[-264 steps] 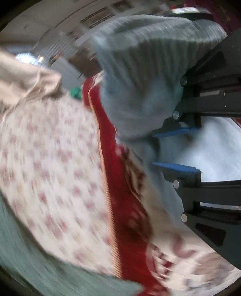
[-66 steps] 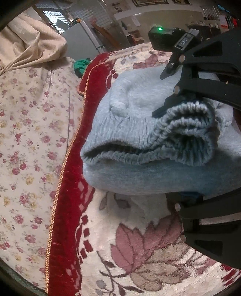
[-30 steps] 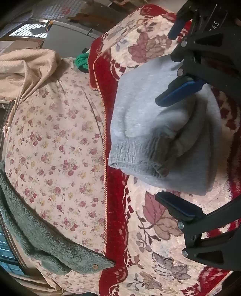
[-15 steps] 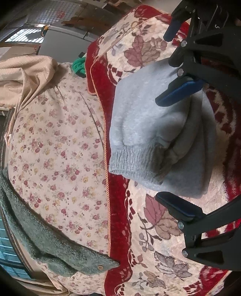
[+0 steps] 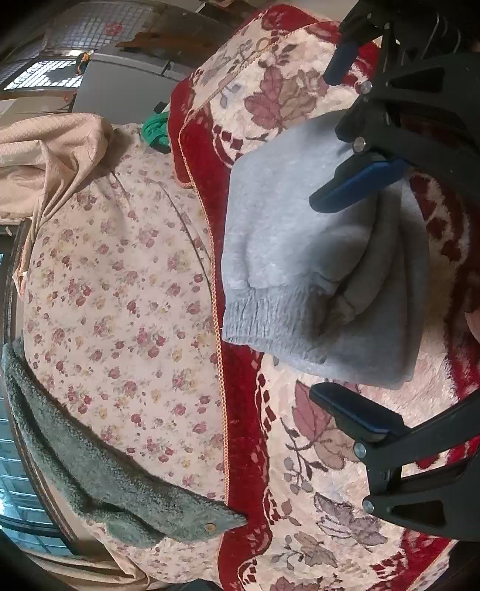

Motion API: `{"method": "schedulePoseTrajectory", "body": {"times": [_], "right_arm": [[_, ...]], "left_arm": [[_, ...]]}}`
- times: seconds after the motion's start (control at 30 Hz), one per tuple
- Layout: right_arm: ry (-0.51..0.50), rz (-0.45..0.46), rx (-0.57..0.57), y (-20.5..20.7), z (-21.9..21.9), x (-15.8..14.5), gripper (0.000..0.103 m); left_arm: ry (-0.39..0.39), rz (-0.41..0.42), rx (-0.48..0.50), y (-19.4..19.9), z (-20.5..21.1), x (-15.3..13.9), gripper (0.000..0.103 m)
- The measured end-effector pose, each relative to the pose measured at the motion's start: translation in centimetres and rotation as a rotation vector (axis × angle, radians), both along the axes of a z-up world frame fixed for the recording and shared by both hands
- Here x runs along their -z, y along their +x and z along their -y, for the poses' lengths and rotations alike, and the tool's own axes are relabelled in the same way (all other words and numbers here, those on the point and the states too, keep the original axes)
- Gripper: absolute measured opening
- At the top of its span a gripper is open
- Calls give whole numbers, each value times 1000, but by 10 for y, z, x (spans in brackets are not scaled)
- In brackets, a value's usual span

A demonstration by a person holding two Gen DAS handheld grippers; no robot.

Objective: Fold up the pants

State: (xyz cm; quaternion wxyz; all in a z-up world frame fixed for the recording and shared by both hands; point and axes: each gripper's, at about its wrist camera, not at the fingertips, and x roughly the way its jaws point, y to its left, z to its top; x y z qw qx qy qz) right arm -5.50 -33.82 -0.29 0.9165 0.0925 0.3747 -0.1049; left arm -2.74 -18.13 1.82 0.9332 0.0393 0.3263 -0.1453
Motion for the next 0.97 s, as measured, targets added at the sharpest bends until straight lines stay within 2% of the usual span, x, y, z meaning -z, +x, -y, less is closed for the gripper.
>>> {"method": "schedulePoseTrajectory", "body": {"times": [0.27,0.73,0.97], "right_arm": [[12,-8,-2,3,-2,3,91],[23,-16,-7,4,-3,6,91],[22,-16,-7,4,-3,6,91]], "left_arm": [[21,13,8,1,1,0,93],[9,-1,23,2,0,3,93],[18,25,38,1,1,3,93]]}}
